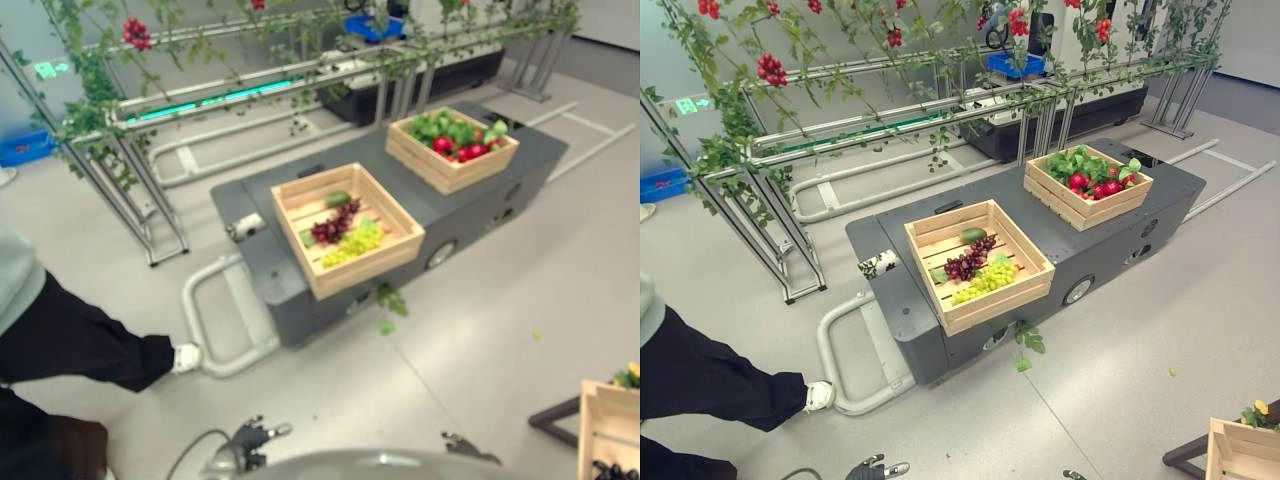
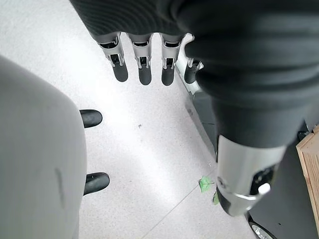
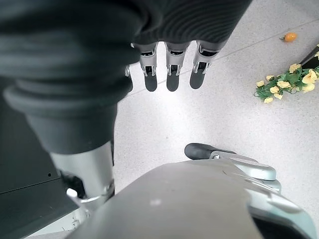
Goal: Pick up the fruits from the basket on one side to the basket on the other side
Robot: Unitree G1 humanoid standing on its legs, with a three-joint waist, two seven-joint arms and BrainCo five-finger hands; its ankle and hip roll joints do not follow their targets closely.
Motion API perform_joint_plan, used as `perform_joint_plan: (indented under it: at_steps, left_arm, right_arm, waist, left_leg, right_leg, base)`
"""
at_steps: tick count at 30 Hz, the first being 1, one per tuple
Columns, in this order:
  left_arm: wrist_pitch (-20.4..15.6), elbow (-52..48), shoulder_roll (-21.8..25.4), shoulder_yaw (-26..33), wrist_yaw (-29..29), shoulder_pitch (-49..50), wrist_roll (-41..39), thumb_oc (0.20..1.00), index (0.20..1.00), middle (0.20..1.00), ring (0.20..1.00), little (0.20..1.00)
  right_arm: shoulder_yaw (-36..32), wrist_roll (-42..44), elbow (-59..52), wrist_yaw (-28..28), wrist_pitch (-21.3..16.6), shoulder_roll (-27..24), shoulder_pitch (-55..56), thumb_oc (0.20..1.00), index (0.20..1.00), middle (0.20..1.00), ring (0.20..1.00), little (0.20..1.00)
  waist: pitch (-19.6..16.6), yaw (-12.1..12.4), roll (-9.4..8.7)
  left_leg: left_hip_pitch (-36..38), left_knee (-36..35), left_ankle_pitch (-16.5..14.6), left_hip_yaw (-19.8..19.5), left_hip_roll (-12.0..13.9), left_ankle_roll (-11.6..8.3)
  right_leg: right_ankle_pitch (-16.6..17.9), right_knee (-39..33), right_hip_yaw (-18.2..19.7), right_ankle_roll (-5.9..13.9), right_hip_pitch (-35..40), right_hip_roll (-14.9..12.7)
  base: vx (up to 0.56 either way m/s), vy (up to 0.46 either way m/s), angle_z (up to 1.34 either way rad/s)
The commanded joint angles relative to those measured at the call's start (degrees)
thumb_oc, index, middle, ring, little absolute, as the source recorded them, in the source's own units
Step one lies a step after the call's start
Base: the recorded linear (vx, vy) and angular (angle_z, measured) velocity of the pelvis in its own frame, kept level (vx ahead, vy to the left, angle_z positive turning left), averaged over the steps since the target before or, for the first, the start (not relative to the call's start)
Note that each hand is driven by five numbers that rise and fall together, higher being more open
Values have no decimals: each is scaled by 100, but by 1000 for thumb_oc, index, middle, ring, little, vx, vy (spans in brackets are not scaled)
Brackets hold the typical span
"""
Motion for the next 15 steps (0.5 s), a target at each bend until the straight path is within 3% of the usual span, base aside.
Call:
perform_joint_plan:
  at_steps: [1, 15]
  left_arm:
    - [-119, 312, -197, 74, -68, -166, -104, 1000, 1000, 1000, 1000, 1000]
    - [-176, 151, -196, 10, 52, -205, -146, 1000, 1000, 1000, 1000, 1000]
  right_arm:
    - [172, 112, 211, 42, -74, 14, -209, 1000, 1000, 1000, 1000, 1000]
    - [133, 144, 197, -18, -66, -60, -260, 1000, 1000, 1000, 1000, 1000]
  waist:
    - [-144, 70, -223]
    - [20, 59, -172]
  left_leg:
    - [-186, 313, -449, -370, -221, -94]
    - [-304, 388, -406, -402, -187, -144]
  right_leg:
    - [-485, 157, 129, 291, 47, 0]
    - [-464, 167, 140, 260, -63, 26]
  base:
    - [0, 0, 0]
    - [-19, -18, 0]
